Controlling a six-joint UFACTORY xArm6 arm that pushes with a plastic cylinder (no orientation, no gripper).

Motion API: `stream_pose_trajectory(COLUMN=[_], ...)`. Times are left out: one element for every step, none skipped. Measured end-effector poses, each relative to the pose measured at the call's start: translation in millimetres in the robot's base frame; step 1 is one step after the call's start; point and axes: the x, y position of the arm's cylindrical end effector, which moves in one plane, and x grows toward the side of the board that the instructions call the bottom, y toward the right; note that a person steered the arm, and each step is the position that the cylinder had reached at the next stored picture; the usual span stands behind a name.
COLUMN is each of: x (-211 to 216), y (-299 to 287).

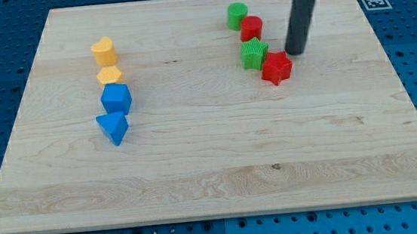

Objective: Move the red star left a bit

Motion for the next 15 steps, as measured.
stream_pose_trajectory(x=[26,36,43,49,57,73,80,81,82,78,52,18,1,2,10], y=[1,-6,-25,-35,-19,28,46,46,47,61,41,28,16,0,-4])
